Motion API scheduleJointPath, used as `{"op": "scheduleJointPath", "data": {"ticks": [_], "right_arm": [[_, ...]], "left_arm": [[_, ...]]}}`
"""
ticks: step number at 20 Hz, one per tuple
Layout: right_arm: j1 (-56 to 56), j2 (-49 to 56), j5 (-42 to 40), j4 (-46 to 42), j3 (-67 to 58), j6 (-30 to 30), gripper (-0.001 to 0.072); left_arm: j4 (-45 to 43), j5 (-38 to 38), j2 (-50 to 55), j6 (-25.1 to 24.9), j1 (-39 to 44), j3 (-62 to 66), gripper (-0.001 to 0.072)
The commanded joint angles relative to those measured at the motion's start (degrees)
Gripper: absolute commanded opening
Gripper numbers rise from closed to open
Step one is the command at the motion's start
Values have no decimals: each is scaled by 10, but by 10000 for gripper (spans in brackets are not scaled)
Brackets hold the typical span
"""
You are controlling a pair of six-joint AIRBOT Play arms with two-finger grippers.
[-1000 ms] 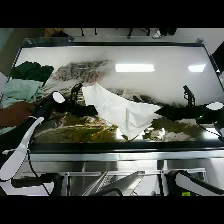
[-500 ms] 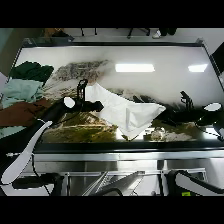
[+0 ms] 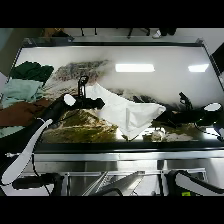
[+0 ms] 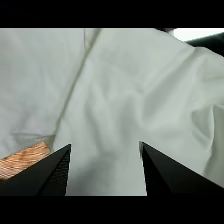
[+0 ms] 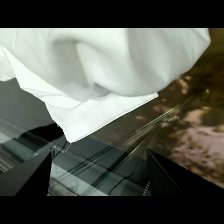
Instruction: Fold the shirts.
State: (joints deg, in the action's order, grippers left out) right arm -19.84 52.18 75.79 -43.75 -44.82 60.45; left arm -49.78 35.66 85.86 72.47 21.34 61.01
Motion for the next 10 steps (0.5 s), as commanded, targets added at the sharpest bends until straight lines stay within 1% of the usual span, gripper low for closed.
{"op": "scheduleJointPath", "data": {"ticks": [1, 10], "right_arm": [[0, 0, 1, 0, 0, 0, 645], [0, 0, 1, 0, 0, 0, 645]], "left_arm": [[-2, 8, 0, 0, 0, -16, 484], [-1, 16, 30, 0, -1, -21, 484]]}}
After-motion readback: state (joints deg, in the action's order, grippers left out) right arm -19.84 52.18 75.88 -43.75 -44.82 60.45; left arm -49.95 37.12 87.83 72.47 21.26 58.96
